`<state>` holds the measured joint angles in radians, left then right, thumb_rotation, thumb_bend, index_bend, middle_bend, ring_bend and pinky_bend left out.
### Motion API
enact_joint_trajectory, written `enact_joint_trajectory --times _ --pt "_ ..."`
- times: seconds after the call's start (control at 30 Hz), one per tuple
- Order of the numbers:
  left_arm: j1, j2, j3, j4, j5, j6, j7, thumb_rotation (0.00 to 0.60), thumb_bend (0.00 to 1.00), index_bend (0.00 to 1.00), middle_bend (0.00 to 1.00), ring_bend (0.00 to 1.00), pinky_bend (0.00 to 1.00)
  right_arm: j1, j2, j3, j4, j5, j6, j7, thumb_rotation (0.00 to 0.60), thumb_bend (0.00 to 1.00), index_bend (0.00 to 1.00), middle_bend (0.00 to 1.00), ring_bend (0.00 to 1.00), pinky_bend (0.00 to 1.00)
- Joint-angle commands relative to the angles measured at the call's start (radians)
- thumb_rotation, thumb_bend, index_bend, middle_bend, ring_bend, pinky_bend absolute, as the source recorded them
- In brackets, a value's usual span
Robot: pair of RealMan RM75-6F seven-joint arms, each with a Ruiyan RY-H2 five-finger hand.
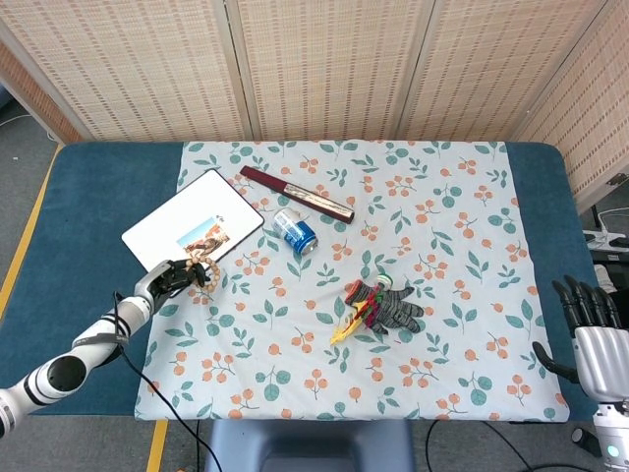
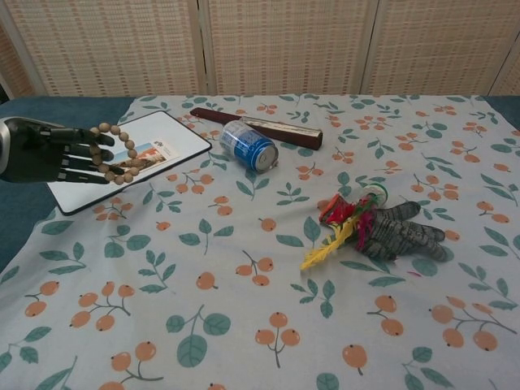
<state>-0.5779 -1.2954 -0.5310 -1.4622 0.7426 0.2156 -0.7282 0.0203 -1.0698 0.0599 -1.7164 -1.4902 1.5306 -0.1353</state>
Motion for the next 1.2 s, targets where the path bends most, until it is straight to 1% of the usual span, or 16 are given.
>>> enact_joint_trajectory --times 0.03,0.2,0.3,0.37,0.43,0.5,0.6,0.7,0.8,1.0,1.03,1.13,1.17,1.2 --pt "0.004 0.003 0.002 -0.008 0.007 0.007 0.004 0.600 1.00 0.63 0.64 0.33 0.00 0.000 0.001 0.000 -0.001 0.000 0.000 0.000 0.513 0.20 0.00 0.00 0.00 0.00" --pt "0.023 0.000 0.007 -0.036 0.060 0.054 0.034 0.600 1.00 0.62 0.63 0.32 0.00 -0.001 0.002 -0.001 -0.004 -0.004 0.002 0.002 0.512 0.20 0.00 0.00 0.00 0.00" --pt "0.038 0.000 -0.001 -0.049 0.080 0.048 0.025 0.600 1.00 0.59 0.62 0.31 0.00 -0.002 0.003 0.001 -0.003 -0.004 0.004 0.005 0.514 0.20 0.00 0.00 0.00 0.00" --pt "0.052 -0.003 -0.016 -0.053 0.088 0.031 0.005 0.600 0.99 0.56 0.62 0.31 0.00 -0.004 0.004 0.002 -0.004 -0.002 0.006 0.007 0.514 0.20 0.00 0.00 0.00 0.00" --pt "0.067 -0.006 -0.036 -0.051 0.090 -0.006 -0.023 0.600 0.92 0.53 0.61 0.30 0.00 -0.004 0.005 0.003 -0.004 -0.002 0.008 0.010 0.513 0.20 0.00 0.00 0.00 0.00" --pt "0.079 -0.014 -0.060 -0.036 0.097 -0.047 -0.042 0.600 0.79 0.50 0.60 0.30 0.00 -0.004 0.006 0.003 -0.003 -0.002 0.008 0.011 0.512 0.20 0.00 0.00 0.00 0.00" --pt "0.091 -0.029 -0.085 -0.016 0.116 -0.073 -0.042 0.600 0.65 0.49 0.59 0.29 0.00 -0.005 0.006 0.004 -0.003 -0.001 0.008 0.012 0.513 0.20 0.00 0.00 0.00 0.00" --pt "0.101 -0.037 -0.104 -0.008 0.133 -0.090 -0.035 0.600 0.58 0.49 0.58 0.28 0.00 -0.005 0.006 0.005 -0.003 0.001 0.007 0.012 0.512 0.20 0.00 0.00 0.00 0.00" --pt "0.110 -0.044 -0.120 -0.006 0.143 -0.093 -0.029 0.600 0.53 0.48 0.58 0.27 0.00 -0.003 0.005 0.004 -0.003 0.001 0.003 0.009 0.513 0.20 0.00 0.00 0.00 0.00" --pt "0.119 -0.051 -0.128 -0.001 0.129 -0.088 -0.035 0.598 0.48 0.48 0.57 0.27 0.00 -0.003 0.005 0.004 -0.003 0.002 0.001 0.005 0.512 0.20 0.00 0.00 0.00 0.00" --pt "0.119 -0.052 -0.127 0.000 0.125 -0.089 -0.037 0.574 0.47 0.49 0.58 0.27 0.00 -0.002 0.005 0.003 -0.004 0.003 -0.001 0.005 0.512 0.20 0.00 0.00 0.00 0.00" --pt "0.118 -0.051 -0.127 0.000 0.115 -0.091 -0.040 0.438 0.45 0.52 0.58 0.27 0.00 -0.002 0.006 0.003 -0.005 0.004 -0.004 0.003 0.514 0.20 0.00 0.00 0.00 0.00" --pt "0.117 -0.052 -0.124 0.001 0.113 -0.086 -0.038 0.385 0.45 0.53 0.58 0.27 0.00 -0.002 0.006 0.002 -0.006 0.005 -0.005 0.003 0.514 0.20 0.00 0.00 0.00 0.00" --pt "0.116 -0.052 -0.123 0.001 0.110 -0.082 -0.038 0.351 0.44 0.54 0.58 0.27 0.00 -0.001 0.006 0.002 -0.006 0.005 -0.006 0.003 0.513 0.20 0.00 0.00 0.00 0.00"
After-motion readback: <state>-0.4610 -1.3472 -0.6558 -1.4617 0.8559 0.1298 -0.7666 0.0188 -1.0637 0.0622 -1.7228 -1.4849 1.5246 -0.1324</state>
